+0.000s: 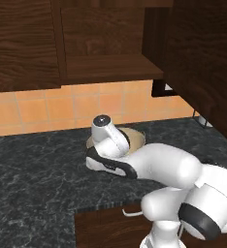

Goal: Open the cabinet, pick up the bread from the cabinet and place it in the basket. Then move the basket to the dining counter.

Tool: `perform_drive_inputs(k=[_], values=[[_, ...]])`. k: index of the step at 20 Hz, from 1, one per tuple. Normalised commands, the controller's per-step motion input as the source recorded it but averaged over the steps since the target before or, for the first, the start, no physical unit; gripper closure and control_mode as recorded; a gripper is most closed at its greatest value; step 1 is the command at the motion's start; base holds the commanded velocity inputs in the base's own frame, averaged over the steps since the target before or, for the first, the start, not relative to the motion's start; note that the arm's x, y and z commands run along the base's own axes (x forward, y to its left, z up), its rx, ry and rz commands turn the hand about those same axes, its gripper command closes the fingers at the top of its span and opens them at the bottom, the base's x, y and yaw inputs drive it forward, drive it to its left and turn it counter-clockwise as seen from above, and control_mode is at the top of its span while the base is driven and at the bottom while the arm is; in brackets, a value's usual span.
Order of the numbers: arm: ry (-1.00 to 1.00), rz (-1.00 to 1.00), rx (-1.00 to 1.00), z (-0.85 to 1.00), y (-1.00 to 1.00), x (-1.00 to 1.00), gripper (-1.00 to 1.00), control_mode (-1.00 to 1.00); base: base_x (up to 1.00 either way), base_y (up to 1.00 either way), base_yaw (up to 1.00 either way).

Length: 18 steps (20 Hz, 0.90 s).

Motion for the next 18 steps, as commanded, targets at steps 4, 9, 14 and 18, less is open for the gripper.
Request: perform_drive_inputs(k=[4,9,14,18], values=[[-0.02,0.23,-0.07,0.87,-0.03,-0.86,1.0,-1.0,0.0,0.0,0.0],[0.0,0.21,-0.09,0.65,0.0,-0.81,1.0,-1.0,0.0,0.0,0.0],[0.0,0.16,-0.04,0.59,0.0,-0.65,1.0,-1.0,0.0,0.0,0.0],[0.02,0.07,0.0,0.46,0.1,-0.14,1.0,-1.0,0.0,0.0,0.0]])
